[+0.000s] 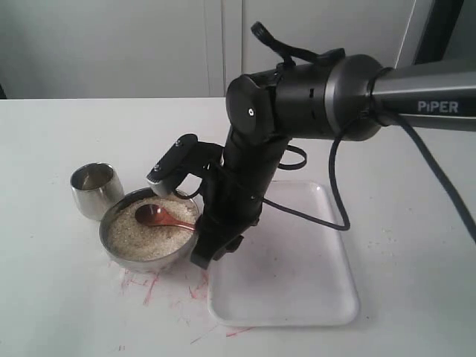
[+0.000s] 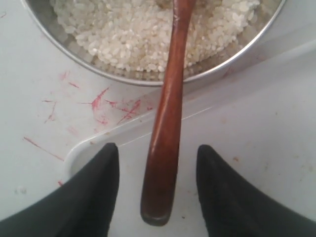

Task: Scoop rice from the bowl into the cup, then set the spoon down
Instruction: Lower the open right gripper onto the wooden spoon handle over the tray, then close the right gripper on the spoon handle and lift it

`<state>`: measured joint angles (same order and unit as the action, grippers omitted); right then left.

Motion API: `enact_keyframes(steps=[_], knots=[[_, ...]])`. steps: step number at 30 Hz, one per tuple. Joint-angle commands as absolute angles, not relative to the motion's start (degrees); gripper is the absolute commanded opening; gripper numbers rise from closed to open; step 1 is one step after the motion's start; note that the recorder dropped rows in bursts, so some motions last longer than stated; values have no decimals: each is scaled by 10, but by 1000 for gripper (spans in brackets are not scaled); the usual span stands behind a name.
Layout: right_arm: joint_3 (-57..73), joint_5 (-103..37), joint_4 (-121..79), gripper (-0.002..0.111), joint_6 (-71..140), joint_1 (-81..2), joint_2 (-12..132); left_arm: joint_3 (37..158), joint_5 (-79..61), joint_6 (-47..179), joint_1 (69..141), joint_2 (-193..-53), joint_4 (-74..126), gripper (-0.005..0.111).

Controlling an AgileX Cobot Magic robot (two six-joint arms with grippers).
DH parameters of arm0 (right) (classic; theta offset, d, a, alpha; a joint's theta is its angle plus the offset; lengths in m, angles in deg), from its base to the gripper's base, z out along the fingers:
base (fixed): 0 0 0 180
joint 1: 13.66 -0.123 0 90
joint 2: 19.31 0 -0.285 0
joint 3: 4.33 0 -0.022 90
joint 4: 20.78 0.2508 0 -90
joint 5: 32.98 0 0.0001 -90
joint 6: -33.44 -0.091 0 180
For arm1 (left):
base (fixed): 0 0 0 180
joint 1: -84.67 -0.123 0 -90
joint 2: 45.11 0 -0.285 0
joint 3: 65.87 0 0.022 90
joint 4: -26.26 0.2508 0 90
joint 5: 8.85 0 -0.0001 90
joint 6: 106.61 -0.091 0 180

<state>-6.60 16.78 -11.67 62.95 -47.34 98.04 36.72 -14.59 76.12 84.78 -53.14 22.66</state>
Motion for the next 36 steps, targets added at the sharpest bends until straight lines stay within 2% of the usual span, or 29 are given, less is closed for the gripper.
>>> enact_keyframes(steps=[1, 8, 15, 24, 36], knots=[[-71, 162, -118, 46, 627, -473, 986, 369, -149, 762, 848, -529, 224, 14], [-71, 168, -118, 45, 627, -473, 1002, 369, -149, 762, 848, -529, 224, 14], [-71, 161, -118, 26, 631, -473, 1002, 369, -149, 762, 848, -529, 224, 14], [-71, 162, -118, 11, 632, -473, 1002, 369, -149, 762, 848, -529, 224, 14], [-71, 158, -124, 2, 632, -473, 1002, 369, -149, 762, 848, -529, 224, 14]])
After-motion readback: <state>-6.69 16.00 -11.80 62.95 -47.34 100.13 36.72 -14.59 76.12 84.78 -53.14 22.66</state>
